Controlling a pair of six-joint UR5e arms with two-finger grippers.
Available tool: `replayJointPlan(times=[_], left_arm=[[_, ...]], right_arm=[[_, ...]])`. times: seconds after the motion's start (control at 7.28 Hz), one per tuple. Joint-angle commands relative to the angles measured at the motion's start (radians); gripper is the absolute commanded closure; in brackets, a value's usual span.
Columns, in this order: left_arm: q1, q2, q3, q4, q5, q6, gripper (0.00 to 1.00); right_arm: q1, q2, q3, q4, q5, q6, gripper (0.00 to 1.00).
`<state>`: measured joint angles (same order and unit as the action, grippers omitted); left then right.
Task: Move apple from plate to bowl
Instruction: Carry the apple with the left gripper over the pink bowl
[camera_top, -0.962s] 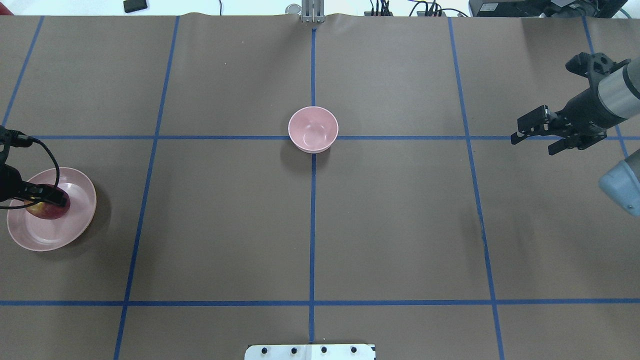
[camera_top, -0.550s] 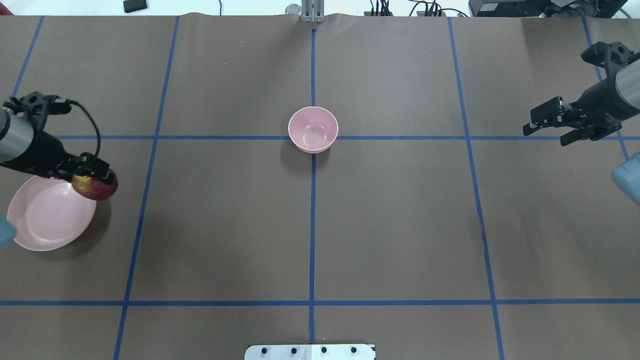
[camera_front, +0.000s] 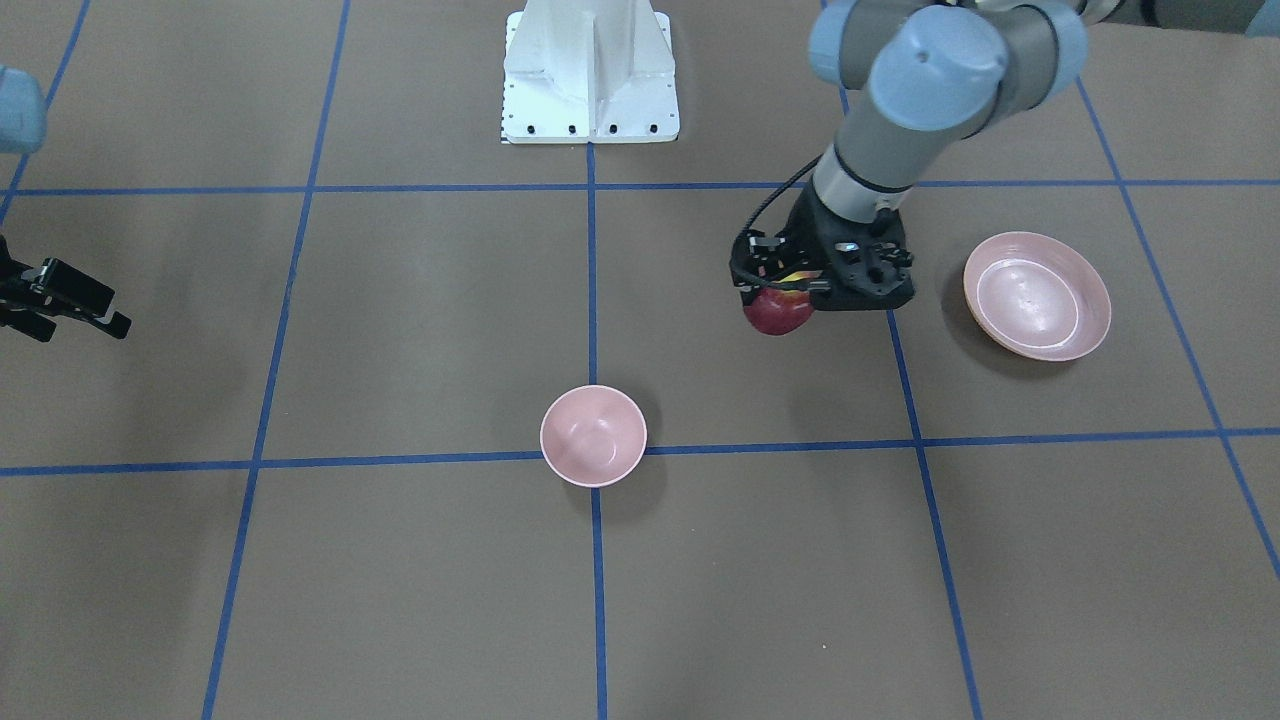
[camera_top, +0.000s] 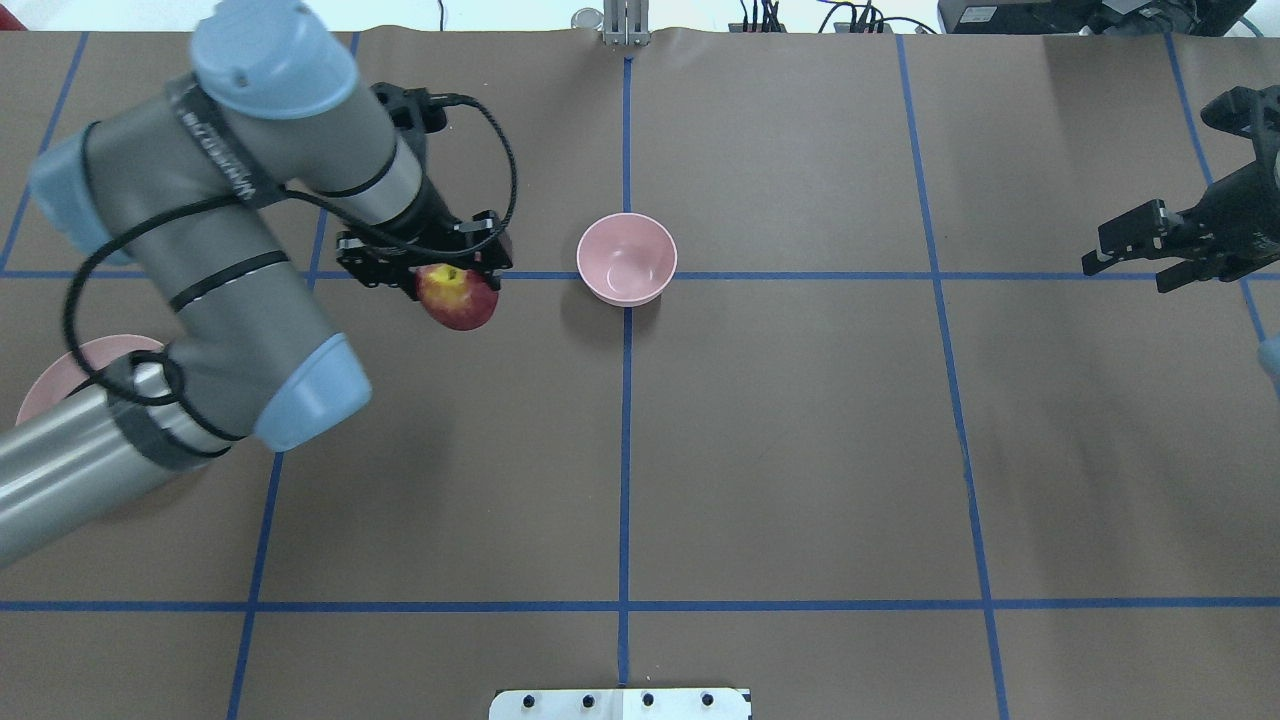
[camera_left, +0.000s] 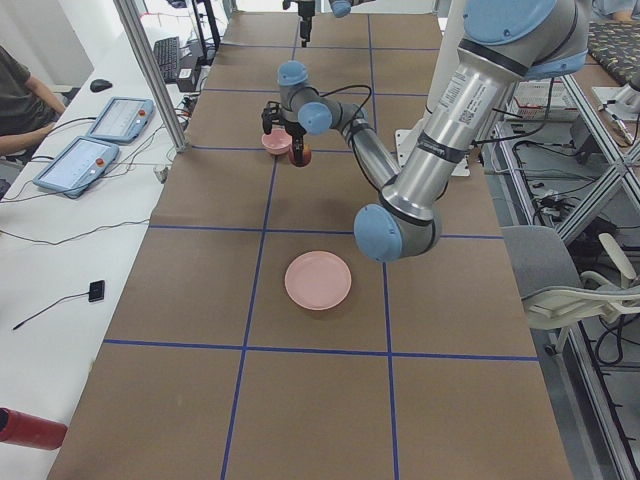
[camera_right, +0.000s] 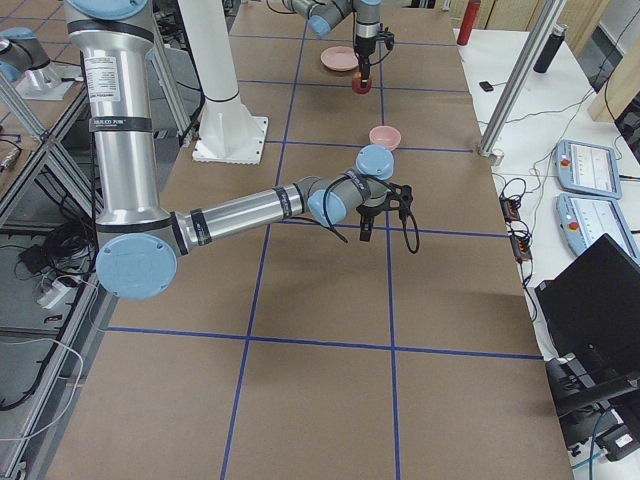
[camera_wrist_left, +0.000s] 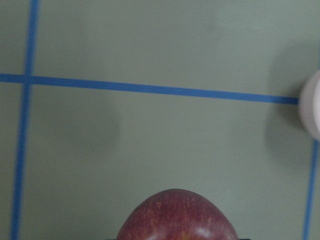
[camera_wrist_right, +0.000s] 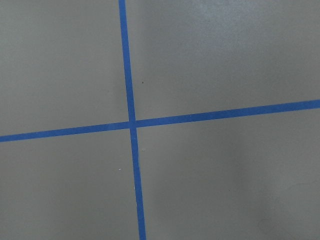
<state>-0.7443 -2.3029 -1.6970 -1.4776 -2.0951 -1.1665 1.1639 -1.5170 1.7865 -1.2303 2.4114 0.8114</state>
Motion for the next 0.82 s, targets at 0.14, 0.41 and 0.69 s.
replayJointPlan(times=[0.14, 0.41, 0.69], left_arm=[[0.058, -0.384, 0.548, -0.208, 0.096, -0.172, 1.00], [0.083, -0.408, 0.640, -0.265, 0.141, -0.139, 1.00], [0.083, -0.403, 0.663, -0.267, 0.147, -0.101, 1.00]], right_arm=[[0.007, -0.020, 0.008, 0.000, 0.000, -0.024, 0.00], [0.007, -0.020, 0.008, 0.000, 0.000, -0.024, 0.00], [0.005, -0.022, 0.008, 0.000, 0.000, -0.024, 0.00]])
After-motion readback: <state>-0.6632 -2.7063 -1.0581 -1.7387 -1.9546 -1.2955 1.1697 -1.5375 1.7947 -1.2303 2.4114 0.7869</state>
